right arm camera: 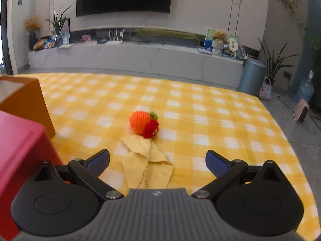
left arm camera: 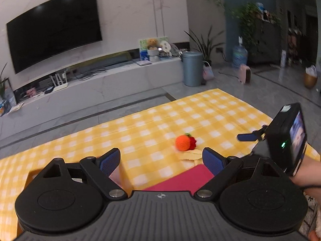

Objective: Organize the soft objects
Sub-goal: 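Move both open grippers back over the orange strawberry and yellow cloth, then grasp the orange knitted strawberry with the left gripper while the right gripper grasps the yellow cloth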

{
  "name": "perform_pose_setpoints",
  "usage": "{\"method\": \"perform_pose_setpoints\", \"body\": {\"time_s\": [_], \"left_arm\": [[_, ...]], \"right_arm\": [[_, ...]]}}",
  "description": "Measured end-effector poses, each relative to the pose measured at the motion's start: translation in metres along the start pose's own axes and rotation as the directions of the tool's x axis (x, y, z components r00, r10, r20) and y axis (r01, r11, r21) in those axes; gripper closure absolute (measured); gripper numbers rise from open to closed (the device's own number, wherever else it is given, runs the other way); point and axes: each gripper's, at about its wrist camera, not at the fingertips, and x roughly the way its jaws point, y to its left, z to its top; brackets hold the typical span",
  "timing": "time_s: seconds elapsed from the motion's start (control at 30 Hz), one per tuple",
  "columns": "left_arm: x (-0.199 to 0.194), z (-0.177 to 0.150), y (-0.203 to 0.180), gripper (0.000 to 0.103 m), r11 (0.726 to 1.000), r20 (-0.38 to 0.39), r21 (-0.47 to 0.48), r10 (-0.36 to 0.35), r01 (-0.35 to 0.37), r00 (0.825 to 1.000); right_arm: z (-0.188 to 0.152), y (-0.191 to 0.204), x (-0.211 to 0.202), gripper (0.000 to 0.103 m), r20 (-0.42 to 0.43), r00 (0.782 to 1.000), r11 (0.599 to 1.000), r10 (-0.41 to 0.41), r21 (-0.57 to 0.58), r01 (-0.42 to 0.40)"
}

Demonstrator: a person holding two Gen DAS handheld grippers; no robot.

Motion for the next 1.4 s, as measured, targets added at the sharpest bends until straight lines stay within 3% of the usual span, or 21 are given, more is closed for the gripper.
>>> {"method": "perform_pose_setpoints", "body": {"time_s": [0.13, 0.23, 0.37, 0.47, 0.6, 0.7, 0.83, 0.93, 1.0, 1.13, 1.27, 1.4], "left_arm": [[0.020, 0.007, -0.007, 0.000, 0.998, -0.034, 0.057, -0.014, 0.016, 0.999], [0.042, 0.014, -0.008, 0.000, 0.999, -0.065, 0.053, 0.001, 0.002, 0.998], [0.077, 0.026, -0.011, 0.000, 0.999, -0.147, 0.043, -0.016, 0.023, 0.989], [0.101, 0.031, -0.019, 0.000, 0.999, -0.183, 0.049, 0.023, -0.014, 0.983], [0.134, 0.037, -0.033, 0.000, 0.996, -0.250, 0.092, 0.021, 0.003, 0.968], [0.157, 0.040, -0.040, 0.000, 0.994, -0.296, 0.094, -0.026, 0.056, 0.955], [0.182, 0.039, -0.045, 0.000, 0.998, -0.349, 0.062, -0.003, 0.027, 0.937], [0.193, 0.040, -0.046, 0.000, 0.998, -0.391, 0.039, -0.030, 0.049, 0.920], [0.193, 0.042, -0.045, 0.000, 0.997, -0.388, 0.017, -0.059, 0.071, 0.920], [0.206, 0.045, -0.050, 0.000, 0.995, -0.454, 0.040, -0.059, 0.087, 0.889], [0.221, 0.043, -0.053, 0.000, 0.985, -0.534, 0.020, -0.135, 0.172, 0.835], [0.231, 0.042, -0.046, 0.000, 0.986, -0.560, -0.030, -0.151, 0.161, 0.815]], "right_arm": [[-0.005, -0.006, 0.014, 0.003, -0.012, 0.999, 0.999, 0.036, 0.028, -0.036], [-0.008, -0.004, 0.015, 0.003, 0.039, 0.999, 1.000, 0.013, -0.013, -0.013], [-0.011, -0.005, 0.019, 0.003, 0.053, 0.997, 0.998, 0.064, -0.004, -0.064], [-0.012, -0.005, 0.026, 0.003, 0.054, 0.996, 0.998, 0.069, -0.011, -0.069], [-0.012, -0.005, 0.030, 0.003, 0.060, 0.996, 0.997, 0.072, -0.001, -0.072], [-0.012, -0.004, 0.030, 0.003, 0.070, 0.995, 0.998, 0.067, -0.019, -0.066], [-0.010, -0.006, 0.030, 0.003, 0.082, 0.993, 0.996, 0.083, -0.018, -0.082], [-0.007, -0.007, 0.031, 0.003, 0.090, 0.992, 0.996, 0.087, -0.018, -0.086], [-0.005, -0.008, 0.033, 0.003, 0.093, 0.991, 0.996, 0.094, -0.012, -0.094], [-0.003, -0.007, 0.035, 0.003, 0.087, 0.991, 0.995, 0.097, -0.026, -0.095], [-0.003, -0.007, 0.037, 0.003, 0.071, 0.993, 0.995, 0.098, -0.029, -0.096], [-0.003, -0.008, 0.038, 0.003, 0.049, 0.993, 0.995, 0.105, -0.006, -0.104]]}}
